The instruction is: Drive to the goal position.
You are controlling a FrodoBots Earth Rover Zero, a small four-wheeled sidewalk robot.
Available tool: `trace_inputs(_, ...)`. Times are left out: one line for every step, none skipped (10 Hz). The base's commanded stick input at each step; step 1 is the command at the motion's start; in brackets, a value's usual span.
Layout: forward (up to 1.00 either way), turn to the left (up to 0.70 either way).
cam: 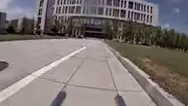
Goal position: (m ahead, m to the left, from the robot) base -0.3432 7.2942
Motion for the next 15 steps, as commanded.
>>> trace_inputs(0.70,0.00)
trace_inputs(0.70,0.00)
trace_inputs(0.70,0.00)
trace_inputs(0.70,0.00)
trace_inputs(0.70,0.00)
trace_inputs(0.70,0.00)
trace_inputs(0.70,0.00)
trace_inputs(0.70,0.00)
trace_inputs(0.70,-0.35)
trace_inputs(0.70,-0.35)
trace_inputs(0.70,-0.22)
trace_inputs(0.70,-0.07)
trace_inputs(0.70,0.00)
trace_inputs(0.70,0.00)
trace_inputs(0.70,0.00)
